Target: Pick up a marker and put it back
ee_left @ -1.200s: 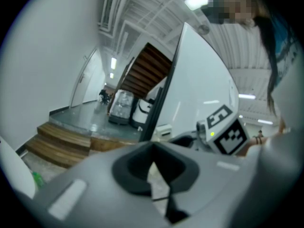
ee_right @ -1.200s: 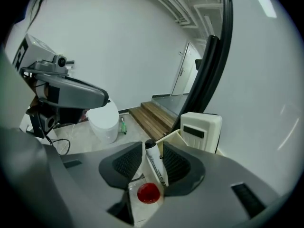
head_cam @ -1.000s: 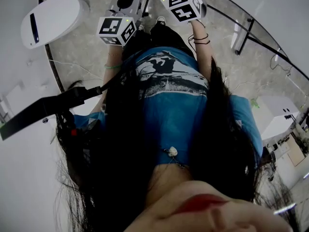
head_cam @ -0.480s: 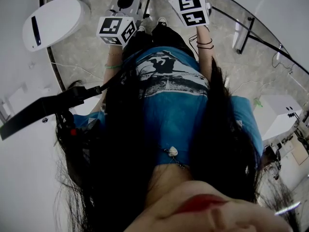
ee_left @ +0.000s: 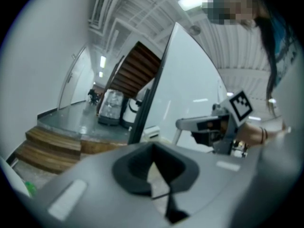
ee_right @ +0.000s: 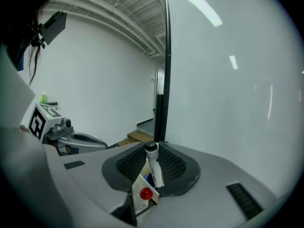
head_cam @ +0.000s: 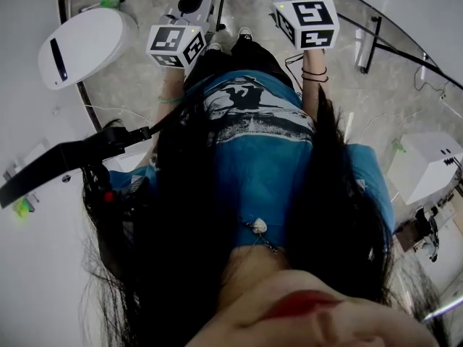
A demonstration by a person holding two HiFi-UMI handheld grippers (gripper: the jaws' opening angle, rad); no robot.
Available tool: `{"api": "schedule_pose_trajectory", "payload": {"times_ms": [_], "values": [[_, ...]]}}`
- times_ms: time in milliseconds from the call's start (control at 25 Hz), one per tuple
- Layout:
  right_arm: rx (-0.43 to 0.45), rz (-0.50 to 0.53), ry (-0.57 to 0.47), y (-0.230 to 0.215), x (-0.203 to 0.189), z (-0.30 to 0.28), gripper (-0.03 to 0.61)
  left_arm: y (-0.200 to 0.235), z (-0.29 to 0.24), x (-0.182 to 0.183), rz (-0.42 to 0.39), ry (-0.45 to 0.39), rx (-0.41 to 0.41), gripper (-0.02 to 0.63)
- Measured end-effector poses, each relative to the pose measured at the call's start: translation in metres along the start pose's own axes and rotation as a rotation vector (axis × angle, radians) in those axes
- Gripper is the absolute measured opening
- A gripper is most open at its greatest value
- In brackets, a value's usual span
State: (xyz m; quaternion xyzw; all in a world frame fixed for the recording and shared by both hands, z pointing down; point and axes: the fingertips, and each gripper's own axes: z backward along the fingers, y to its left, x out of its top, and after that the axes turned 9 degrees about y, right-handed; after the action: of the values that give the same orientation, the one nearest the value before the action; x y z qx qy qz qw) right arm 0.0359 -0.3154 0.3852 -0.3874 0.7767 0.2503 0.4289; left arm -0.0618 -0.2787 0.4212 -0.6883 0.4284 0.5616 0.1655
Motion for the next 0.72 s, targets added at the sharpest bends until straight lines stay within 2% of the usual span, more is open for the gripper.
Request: {"api": "schedule_pose_trajectory", "payload": {"times_ms": [440, 600, 720], "values": [[-0.041, -0.093, -0.142, -0.011, 0.022, 0.048, 0.083, -0.018, -0.005, -0.005, -0.059, 0.027, -0.065, 0.000], [-0.042, -0.102, -0.162, -0.010, 0.026, 0.052, 0.083, -0.019, -0.006, -0.008, -0.079, 0.052, -0.070, 0.000], [-0.041, -0.103, -0.160, -0.010, 0.028, 0.052, 0.083, -0.019, -0.006, -0.005, -0.064, 0.051, -0.075, 0.000]]}}
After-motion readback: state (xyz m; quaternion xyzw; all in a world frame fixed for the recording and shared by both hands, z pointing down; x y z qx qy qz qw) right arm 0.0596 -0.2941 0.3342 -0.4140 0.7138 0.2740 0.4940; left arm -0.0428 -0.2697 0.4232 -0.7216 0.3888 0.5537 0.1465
